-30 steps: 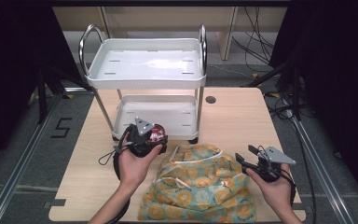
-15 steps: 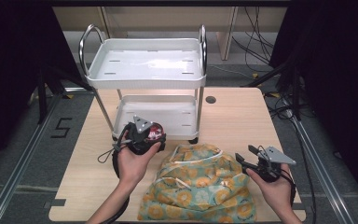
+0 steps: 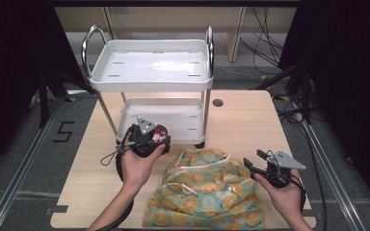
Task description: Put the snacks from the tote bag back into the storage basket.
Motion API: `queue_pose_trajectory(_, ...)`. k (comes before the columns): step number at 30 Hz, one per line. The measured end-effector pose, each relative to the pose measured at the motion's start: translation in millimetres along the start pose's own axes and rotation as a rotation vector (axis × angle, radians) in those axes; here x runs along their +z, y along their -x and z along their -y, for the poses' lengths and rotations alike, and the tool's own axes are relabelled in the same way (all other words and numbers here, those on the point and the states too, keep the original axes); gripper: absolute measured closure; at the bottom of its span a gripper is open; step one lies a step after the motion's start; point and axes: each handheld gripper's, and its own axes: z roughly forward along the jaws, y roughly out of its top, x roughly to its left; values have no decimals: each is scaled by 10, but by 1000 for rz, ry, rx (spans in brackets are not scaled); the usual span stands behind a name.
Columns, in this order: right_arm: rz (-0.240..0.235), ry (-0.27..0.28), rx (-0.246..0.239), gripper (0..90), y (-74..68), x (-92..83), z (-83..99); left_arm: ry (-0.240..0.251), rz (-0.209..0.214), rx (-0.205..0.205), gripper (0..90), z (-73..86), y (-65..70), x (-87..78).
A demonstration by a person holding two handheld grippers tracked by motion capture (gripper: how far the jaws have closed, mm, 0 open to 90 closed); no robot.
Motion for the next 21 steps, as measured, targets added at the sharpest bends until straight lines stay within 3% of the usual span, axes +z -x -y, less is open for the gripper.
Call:
queue_pose_trajectory(8, 0, -1, 1, 382, 0, 1, 1, 1, -6, 2, 253, -13, -21, 31)
queue_pose_trajectory(9, 0, -3, 30, 382, -23, -3, 3, 0, -8, 3, 253, -16, -25, 31)
queue_pose_trajectory(12, -1, -1, 2, 382, -3, 2, 1, -12, -15, 14, 253, -29, -42, 29)
queue_pose_trajectory(14, 1, -11, 35, 382, -32, -7, 4, -13, -20, 18, 253, -42, -56, 32)
queue_pose_trajectory(15, 1, -9, 26, 382, -23, -5, 4, -16, -20, 7, 253, -45, -59, 36)
queue_pose_trajectory(19, 0, 0, 1, 382, -1, -2, 0, -54, -23, 38, 253, -61, -100, 20)
queue_pose_trajectory(21, 0, 0, 1, 382, -1, -1, 1, -54, -24, 23, 253, -64, -100, 32)
